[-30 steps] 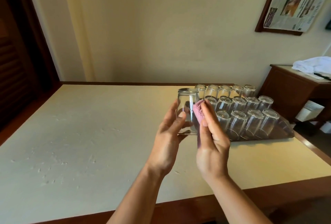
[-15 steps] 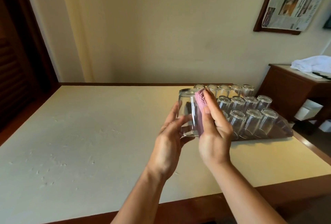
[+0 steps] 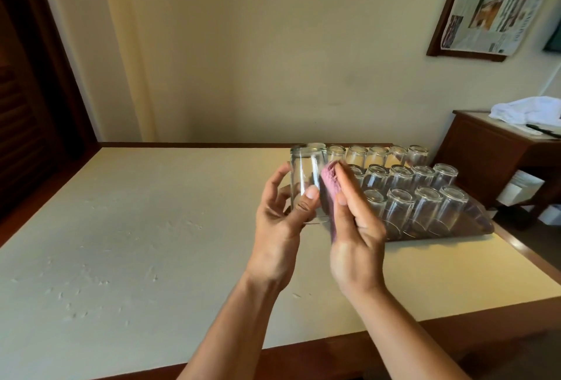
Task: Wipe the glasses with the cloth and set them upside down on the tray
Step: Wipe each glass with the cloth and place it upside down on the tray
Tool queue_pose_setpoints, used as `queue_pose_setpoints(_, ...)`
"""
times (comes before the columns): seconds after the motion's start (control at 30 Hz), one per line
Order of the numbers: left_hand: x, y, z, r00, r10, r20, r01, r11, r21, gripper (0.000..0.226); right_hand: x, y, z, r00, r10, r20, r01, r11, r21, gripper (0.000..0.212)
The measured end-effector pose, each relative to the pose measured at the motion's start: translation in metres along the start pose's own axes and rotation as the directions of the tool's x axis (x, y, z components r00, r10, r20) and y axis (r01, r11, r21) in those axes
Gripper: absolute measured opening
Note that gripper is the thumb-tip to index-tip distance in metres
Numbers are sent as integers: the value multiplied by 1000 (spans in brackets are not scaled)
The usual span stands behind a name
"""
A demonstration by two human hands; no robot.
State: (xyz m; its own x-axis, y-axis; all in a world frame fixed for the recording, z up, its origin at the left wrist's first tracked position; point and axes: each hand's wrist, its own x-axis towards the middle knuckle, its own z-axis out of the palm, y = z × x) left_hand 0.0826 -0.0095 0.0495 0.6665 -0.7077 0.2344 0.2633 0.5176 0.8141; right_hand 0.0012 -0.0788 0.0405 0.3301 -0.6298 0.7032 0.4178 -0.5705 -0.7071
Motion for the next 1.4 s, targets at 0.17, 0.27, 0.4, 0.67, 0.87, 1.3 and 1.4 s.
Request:
queue_pose_setpoints(0.17,-5,-7,-3,1000,-15,2,15,1000,21,69,-16,5,1,1000,-12,14,13,1000,-20,39)
queue_pose_setpoints(0.27,-14,-14,1,996,-54,76,53,998,17,60,9,-1,0,1000,-3,-29,3,1000,-10,38)
queue_pose_setpoints(0.4,-7,-5,1,992,-99,84,108,988,-107,57,0,-6,1,1000,7,-25,-5,998,57,41)
queue_pose_setpoints(0.67,-16,-10,-1,988,-110,109,111,994,-5,53,-2,-2,0,996,39,-78,-33,996,78,40)
queue_pose_setpoints(0.87,-5,-4,-12,982,-17,187,-31,967,254,57,8,-7,-9,998,40,-50,-41,999,-20,38)
queue_pose_setpoints(1.3,30,-17,-51,982,123,142,-188,685,704,67,48,-13,-13,894,24,446,270,768,-581,45)
queue_pose_setpoints(1.4,24,-21,-51,981,73,182,-185,658,730,66,58,-11,-20,924,52,380,214,753,-623,45)
